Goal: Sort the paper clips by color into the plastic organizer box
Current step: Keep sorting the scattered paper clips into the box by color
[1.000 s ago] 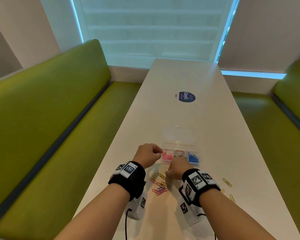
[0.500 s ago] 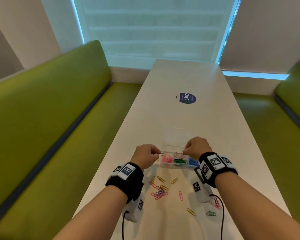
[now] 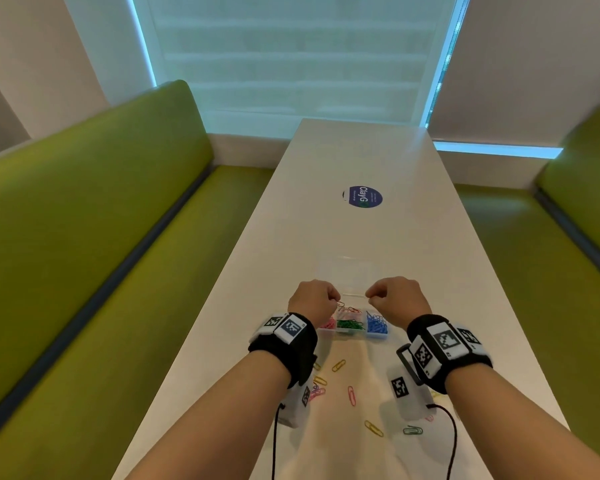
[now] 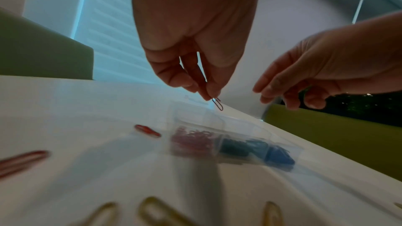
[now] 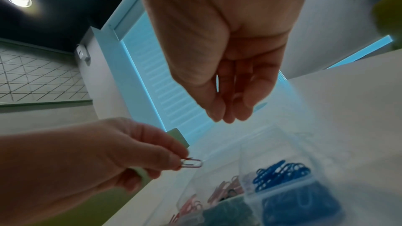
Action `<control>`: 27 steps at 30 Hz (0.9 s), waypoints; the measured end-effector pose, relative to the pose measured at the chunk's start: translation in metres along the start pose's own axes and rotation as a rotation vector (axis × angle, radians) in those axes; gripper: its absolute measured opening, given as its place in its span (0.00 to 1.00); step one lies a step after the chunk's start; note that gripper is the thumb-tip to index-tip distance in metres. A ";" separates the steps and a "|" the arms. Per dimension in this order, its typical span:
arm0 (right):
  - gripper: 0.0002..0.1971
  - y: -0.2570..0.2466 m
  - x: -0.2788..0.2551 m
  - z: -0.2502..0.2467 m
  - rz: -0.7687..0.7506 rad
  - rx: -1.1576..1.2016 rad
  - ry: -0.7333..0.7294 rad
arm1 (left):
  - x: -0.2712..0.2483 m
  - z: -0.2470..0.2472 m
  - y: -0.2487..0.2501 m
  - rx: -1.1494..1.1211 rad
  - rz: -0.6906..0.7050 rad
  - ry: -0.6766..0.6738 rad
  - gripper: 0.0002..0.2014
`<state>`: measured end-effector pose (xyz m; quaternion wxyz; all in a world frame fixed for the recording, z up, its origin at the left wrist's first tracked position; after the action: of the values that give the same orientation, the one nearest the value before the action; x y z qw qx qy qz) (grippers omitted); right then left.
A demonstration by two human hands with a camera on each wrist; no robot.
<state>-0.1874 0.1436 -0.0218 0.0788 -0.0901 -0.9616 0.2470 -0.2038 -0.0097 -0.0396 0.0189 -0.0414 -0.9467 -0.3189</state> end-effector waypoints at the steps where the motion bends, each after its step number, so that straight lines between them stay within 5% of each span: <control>1: 0.11 0.002 -0.002 -0.002 -0.003 -0.003 -0.001 | 0.001 0.004 0.006 0.015 0.011 -0.004 0.14; 8: 0.10 0.011 -0.012 -0.011 -0.013 -0.011 -0.006 | 0.003 0.023 0.015 0.095 0.010 -0.034 0.14; 17: 0.10 -0.007 -0.021 0.002 -0.041 0.017 -0.049 | 0.006 -0.020 -0.070 0.279 -0.109 -0.038 0.18; 27: 0.11 -0.029 -0.035 0.018 -0.067 -0.001 -0.102 | -0.007 0.000 -0.069 0.352 -0.007 -0.139 0.16</control>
<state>-0.1606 0.1029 -0.0265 0.0378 -0.0451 -0.9670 0.2481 -0.2031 -0.0648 -0.0811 -0.0409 -0.0561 -0.9870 -0.1450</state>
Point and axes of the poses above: each hand's wrist, its own x-axis towards the middle knuckle, its own z-axis out of the palm, y = z × x, the point moved 9 cm from there along x, towards the middle knuckle, and after that the axes turned 13 degrees about y, right-handed, at the moved point
